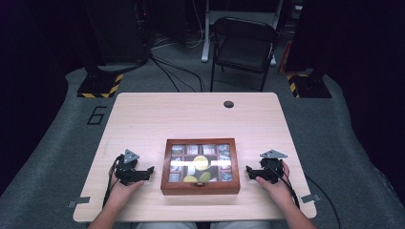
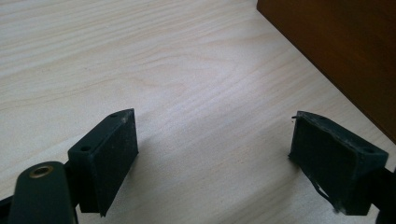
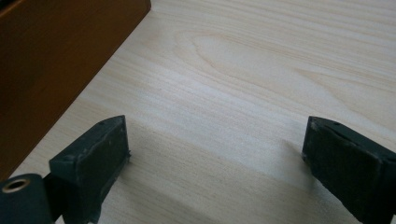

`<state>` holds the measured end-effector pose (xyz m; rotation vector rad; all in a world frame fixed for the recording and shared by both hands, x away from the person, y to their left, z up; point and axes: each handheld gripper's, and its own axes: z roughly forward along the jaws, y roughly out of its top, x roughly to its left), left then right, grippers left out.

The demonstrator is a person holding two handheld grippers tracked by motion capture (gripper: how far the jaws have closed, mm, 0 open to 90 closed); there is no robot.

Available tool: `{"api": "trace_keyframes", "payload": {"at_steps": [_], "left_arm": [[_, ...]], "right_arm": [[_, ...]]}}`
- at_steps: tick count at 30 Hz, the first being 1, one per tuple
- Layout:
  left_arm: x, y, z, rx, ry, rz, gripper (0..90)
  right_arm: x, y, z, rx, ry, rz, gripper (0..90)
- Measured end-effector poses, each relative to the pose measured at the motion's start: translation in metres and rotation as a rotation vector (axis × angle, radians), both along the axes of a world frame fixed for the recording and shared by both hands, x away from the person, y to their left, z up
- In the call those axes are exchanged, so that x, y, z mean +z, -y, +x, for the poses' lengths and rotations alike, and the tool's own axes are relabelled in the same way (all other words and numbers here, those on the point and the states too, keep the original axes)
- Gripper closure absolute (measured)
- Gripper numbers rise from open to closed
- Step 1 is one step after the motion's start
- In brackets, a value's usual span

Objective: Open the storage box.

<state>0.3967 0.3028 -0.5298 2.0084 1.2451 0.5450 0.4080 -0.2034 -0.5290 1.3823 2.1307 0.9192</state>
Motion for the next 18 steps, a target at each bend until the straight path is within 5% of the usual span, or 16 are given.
{"api": "trace_keyframes", "payload": {"at_steps": [18], "left_arm": [[-0.0003, 0.0011, -0.0009, 0.006, 0.007, 0.011, 15.4]], "right_arm": [[-0.0001, 0.0012, -0.0046, -0.003, 0.0, 0.003, 6.9]]}}
